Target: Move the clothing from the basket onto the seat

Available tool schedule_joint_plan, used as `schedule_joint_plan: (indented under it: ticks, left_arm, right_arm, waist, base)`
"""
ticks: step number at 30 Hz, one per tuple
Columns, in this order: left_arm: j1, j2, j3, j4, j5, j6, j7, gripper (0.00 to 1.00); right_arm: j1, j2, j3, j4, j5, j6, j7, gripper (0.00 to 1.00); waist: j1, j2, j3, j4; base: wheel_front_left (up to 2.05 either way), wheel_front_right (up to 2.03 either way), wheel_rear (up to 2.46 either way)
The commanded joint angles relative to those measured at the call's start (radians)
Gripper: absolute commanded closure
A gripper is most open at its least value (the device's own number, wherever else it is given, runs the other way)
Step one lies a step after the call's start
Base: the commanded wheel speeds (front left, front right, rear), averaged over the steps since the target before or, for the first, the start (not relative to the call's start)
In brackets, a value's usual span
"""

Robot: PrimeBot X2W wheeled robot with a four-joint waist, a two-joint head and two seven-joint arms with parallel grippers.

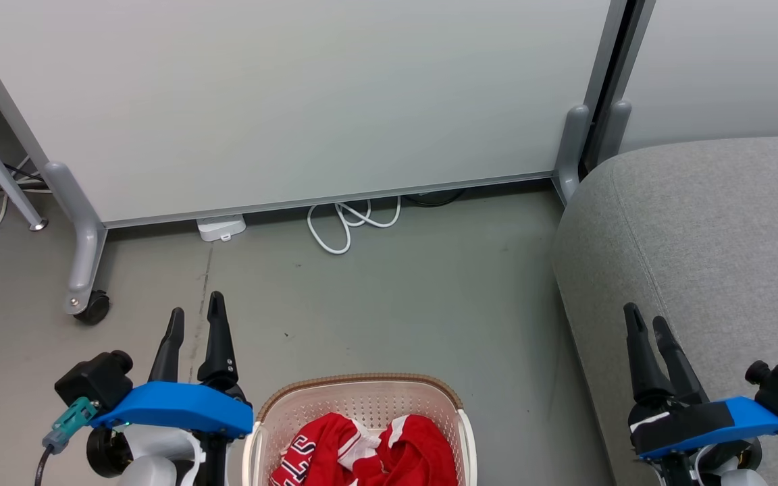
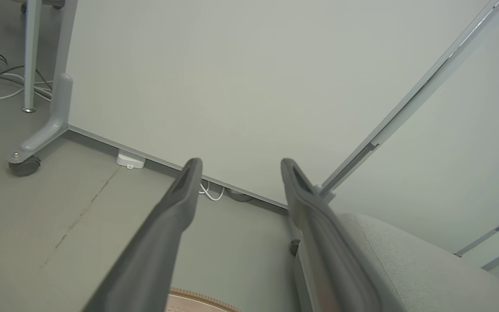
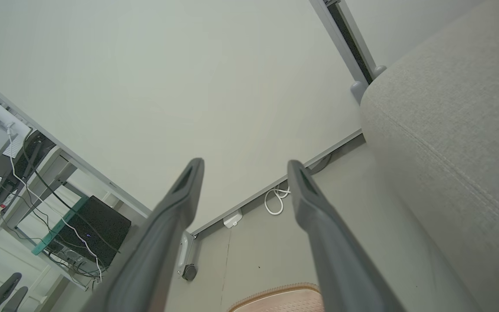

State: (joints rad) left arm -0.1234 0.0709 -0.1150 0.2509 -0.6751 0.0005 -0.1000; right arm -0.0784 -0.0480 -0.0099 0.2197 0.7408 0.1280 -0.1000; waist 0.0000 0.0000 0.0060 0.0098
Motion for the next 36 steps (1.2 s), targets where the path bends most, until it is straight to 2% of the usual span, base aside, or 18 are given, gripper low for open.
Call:
schedule_joint_plan:
  ticks: [1, 12, 36]
  left_arm:
    - [-0.027, 0.012, -0.013, -0.005, 0.041, 0.011, -0.013, 0.0]
    - [-0.041, 0.022, -0.052, 0.007, 0.16, 0.032, -0.045, 0.0]
    - [-0.054, 0.029, -0.111, 0.024, 0.376, 0.041, -0.1, 0.0]
  right_arm:
    - [-0.024, -0.008, 0.004, -0.006, -0.043, 0.003, -0.013, 0.0]
    - [-0.027, -0.01, 0.021, -0.002, -0.176, 0.003, -0.045, 0.0]
    - [-0.031, -0.015, 0.052, 0.002, -0.406, 0.003, -0.101, 0.0]
  waist:
    - [0.0, 0.0, 0.0, 0.0]
    - [0.0, 0.0, 0.0, 0.004]
    - [0.0, 0.0, 0.004, 0.009]
  base:
    - [0.0, 0.0, 0.0]
    - [0.0, 0.0, 0.0]
    - [0.0, 0.0, 0.0]
